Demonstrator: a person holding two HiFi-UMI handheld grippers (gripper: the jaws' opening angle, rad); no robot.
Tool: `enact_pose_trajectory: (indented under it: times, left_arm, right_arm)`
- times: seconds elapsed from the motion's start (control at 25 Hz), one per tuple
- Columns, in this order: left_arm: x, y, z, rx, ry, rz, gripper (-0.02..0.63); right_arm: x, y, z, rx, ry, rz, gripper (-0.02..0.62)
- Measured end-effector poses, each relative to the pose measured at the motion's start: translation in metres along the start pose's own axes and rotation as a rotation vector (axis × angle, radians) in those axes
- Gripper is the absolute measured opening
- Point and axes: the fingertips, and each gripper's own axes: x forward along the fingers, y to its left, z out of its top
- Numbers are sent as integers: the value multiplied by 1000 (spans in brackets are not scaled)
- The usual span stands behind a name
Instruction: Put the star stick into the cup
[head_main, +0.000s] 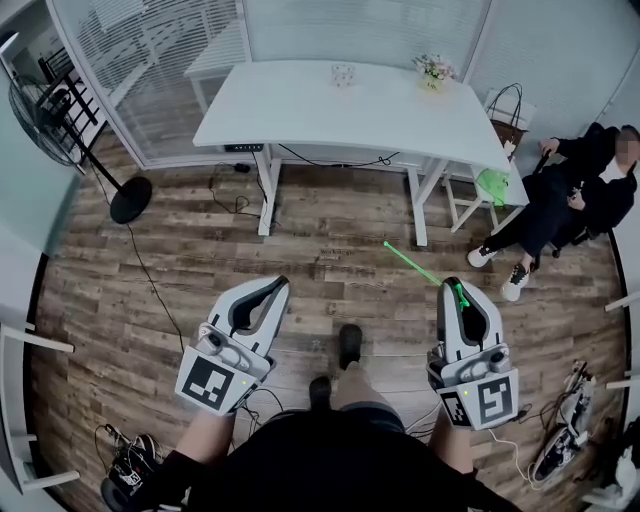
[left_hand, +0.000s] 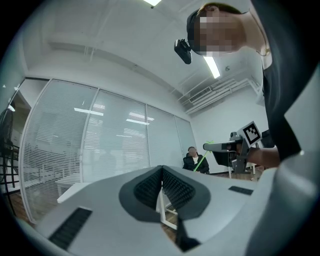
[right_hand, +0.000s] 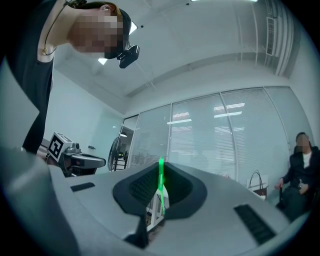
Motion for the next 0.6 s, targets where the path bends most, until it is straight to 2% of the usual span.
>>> enact_pose_trajectory:
  times: [0.2,0.36,0.6]
  left_arm:
    - [21,6,11,-9,-82,-22,14]
    - [39,24,-3,-19,-36,11,14]
    - [83,50,-10,-13,-45,25,14]
  right_arm:
    - [16,-11,-5,-7,-7,-3,23]
    - [39,-25,-11,-4,-14,5,23]
    - [83,-56,-19,-11,-27,23,23]
